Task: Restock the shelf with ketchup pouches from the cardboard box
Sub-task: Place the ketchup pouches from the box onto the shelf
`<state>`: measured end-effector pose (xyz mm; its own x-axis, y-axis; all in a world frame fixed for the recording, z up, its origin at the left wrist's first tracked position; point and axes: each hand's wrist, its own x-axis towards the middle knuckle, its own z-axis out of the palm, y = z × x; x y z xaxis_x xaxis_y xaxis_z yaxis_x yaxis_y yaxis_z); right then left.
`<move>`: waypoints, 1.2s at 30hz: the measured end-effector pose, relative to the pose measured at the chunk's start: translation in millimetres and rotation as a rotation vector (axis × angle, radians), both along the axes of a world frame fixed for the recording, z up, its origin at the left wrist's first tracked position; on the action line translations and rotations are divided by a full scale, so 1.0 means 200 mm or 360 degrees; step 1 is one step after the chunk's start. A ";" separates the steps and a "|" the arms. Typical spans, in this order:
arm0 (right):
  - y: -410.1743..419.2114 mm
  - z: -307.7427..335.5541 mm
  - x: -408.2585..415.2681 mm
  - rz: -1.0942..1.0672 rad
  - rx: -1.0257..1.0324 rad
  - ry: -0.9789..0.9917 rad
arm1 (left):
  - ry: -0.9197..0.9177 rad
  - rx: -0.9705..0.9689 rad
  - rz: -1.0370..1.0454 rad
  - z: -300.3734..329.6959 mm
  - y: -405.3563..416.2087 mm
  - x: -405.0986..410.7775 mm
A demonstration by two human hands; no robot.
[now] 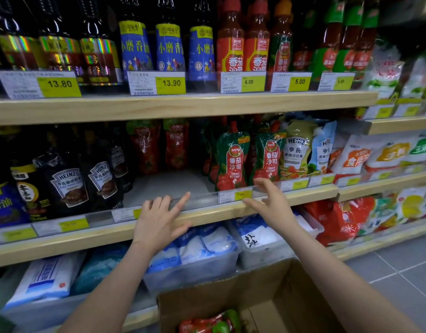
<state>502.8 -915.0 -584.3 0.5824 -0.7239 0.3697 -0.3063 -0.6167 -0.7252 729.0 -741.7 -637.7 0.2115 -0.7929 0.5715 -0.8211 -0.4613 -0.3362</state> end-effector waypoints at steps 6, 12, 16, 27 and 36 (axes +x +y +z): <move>0.14 -0.33 -0.13 0.0072 0.0095 0.0168 | 0.0073 -0.0100 -0.0077 -0.18 0.07 -0.12; 0.31 -0.74 -0.18 0.0192 0.0350 0.0423 | -0.0042 -0.0126 -0.0043 -0.31 0.15 -0.08; 0.38 -1.01 -0.20 0.0270 0.0578 0.0769 | -0.0077 -0.0196 -0.0085 -0.37 0.11 -0.06; 0.29 -1.35 -0.25 0.0404 0.0971 0.1390 | -0.0336 -0.0488 -0.0229 -0.50 0.00 0.07; 0.28 -1.30 -0.29 0.0504 0.1026 0.1220 | -0.0246 -0.0430 -0.0206 -0.48 0.02 0.04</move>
<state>444.7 -859.3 -844.4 0.6946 -0.4265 -0.5793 -0.7145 -0.3147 -0.6249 736.8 -736.9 -734.2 0.0134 -0.6231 0.7821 -0.8274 -0.4460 -0.3412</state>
